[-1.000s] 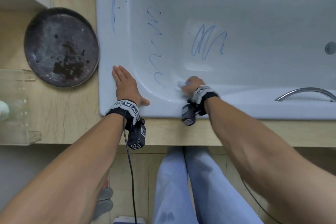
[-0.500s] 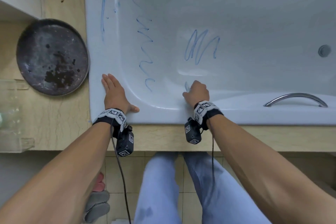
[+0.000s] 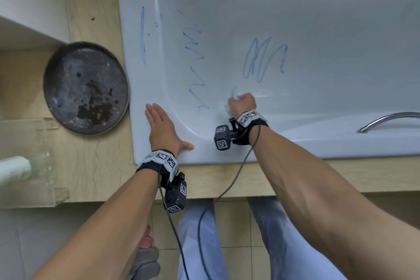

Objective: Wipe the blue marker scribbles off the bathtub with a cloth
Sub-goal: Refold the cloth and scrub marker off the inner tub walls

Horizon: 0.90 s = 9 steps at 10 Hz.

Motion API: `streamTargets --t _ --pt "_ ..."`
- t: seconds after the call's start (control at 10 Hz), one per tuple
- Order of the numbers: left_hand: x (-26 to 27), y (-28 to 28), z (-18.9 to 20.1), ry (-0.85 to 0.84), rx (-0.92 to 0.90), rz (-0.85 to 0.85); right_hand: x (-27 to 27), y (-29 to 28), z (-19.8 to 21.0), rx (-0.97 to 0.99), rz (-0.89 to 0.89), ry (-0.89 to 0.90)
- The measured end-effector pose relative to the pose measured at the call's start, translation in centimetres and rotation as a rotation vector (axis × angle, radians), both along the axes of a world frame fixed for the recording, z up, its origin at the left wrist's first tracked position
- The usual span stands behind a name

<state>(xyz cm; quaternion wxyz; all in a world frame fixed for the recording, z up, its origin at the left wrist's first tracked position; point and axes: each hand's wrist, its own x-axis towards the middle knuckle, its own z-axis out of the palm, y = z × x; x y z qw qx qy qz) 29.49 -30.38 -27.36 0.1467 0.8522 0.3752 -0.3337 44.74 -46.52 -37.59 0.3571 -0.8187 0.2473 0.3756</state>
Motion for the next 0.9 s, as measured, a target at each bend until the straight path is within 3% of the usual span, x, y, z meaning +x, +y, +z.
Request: streamTargets --t 0.1,0.2,0.4,0.5,0.6,0.8,0.9 --pt "-0.3 0.2 -0.3 -0.038 -0.014 0.003 -0.4 -0.8 -2.1 0.055 0.094 0.282" --pt "-0.8 0.6 -0.3 -0.061 -0.018 -0.031 -2.3 3.3 -3.7 0.09 0.206 0.305" --pt "0.3 3.7 0.6 -0.187 -0.031 -0.058 -1.8 8.1 -1.0 0.323 -0.067 0.075" --pt "2.2 5.5 0.4 -0.167 -0.043 -0.108 -2.5 7.4 -2.2 0.229 -0.138 -0.009" --pt "2.9 6.3 -0.2 -0.108 -0.038 -0.186 -3.8 6.3 -3.2 0.155 -0.076 0.044" --pt "2.9 6.7 -0.6 -0.101 -0.037 -0.219 -5.0 10.5 0.0 0.361 -0.186 -0.066" --pt "2.8 6.8 -0.3 -0.096 -0.044 -0.215 -3.7 10.6 0.2 0.312 -0.149 -0.117"
